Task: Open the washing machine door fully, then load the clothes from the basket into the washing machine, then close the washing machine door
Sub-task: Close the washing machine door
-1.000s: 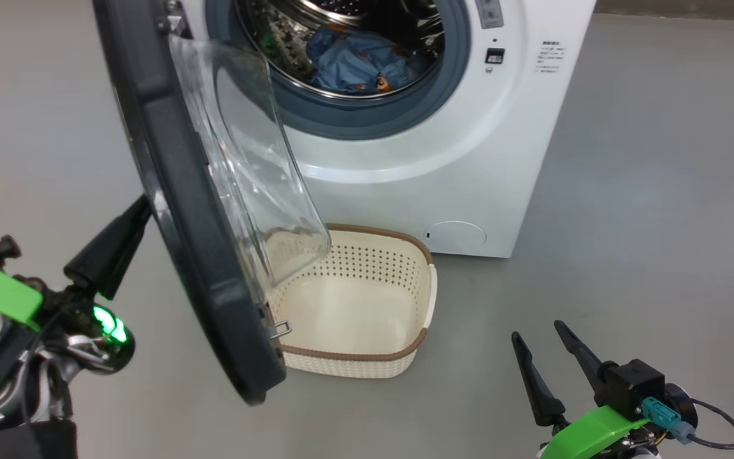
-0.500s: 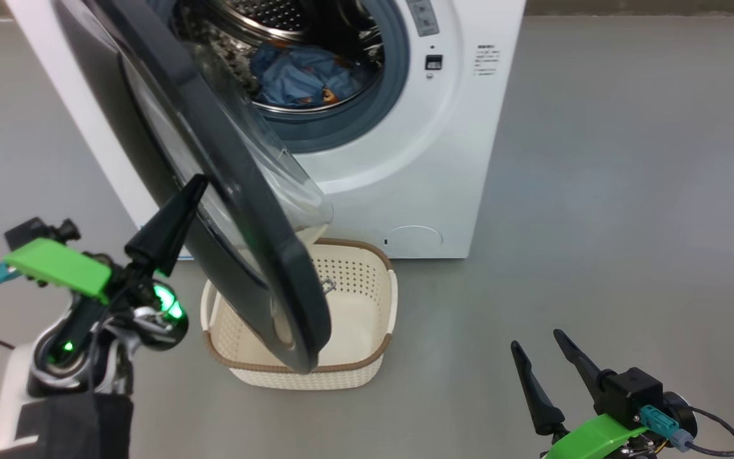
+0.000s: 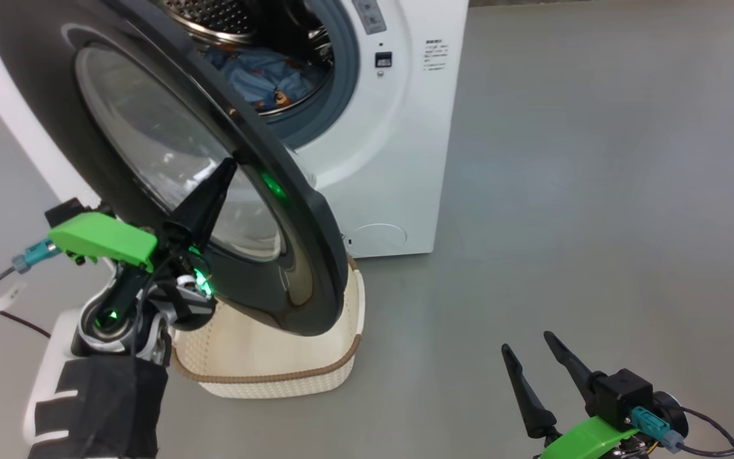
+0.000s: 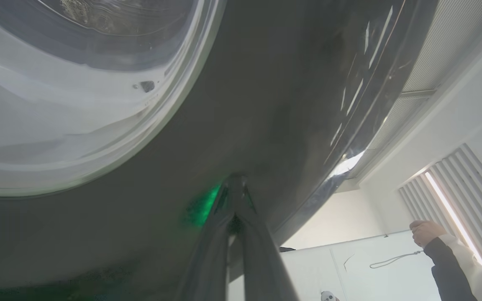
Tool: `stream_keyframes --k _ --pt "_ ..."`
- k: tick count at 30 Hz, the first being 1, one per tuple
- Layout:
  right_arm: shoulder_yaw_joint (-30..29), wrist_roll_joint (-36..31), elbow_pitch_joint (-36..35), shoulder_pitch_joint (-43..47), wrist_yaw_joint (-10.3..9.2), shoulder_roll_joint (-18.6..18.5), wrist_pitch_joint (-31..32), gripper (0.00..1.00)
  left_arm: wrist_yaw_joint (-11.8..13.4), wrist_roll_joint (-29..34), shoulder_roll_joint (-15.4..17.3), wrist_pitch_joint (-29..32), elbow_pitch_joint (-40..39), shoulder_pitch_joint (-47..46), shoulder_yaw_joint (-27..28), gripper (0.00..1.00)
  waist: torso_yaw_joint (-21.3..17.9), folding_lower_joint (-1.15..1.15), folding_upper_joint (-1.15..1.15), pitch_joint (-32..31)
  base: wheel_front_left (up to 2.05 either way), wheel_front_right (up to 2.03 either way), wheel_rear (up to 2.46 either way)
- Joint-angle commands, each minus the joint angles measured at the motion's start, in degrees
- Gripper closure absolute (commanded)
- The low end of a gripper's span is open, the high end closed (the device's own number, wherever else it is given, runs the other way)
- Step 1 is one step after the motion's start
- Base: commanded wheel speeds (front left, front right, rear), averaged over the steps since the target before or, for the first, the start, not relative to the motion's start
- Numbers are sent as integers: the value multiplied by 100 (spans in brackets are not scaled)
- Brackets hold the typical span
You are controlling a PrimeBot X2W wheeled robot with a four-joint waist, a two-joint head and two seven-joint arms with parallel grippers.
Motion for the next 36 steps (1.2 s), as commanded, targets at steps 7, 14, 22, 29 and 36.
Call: stream_keyframes --k 7,14,22,29,36 --pt "135 6 -101 -67 14 24 -28 0 -56 -143 95 -507 300 -542 -176 100 -323 0 0 -82 0 0 0" --pt "187 14 -82 -91 14 24 -28 0 -57 -75 95 -1011 709 -802 -404 100 -510 0 0 -98 0 0 0" --pt "173 14 -77 -59 14 0 -28 0 -58 -223 95 -1555 1027 -994 -742 100 -570 0 0 -120 0 0 0" --pt "177 22 -86 -80 14 4 -28 0 -58 -228 95 -1850 1045 -1020 -1055 100 -589 0 0 -129 0 0 0" --pt "72 34 -125 -23 14 13 -28 0 -58 128 135 -1967 859 -858 -1114 100 -484 0 0 -107 0 0 0"
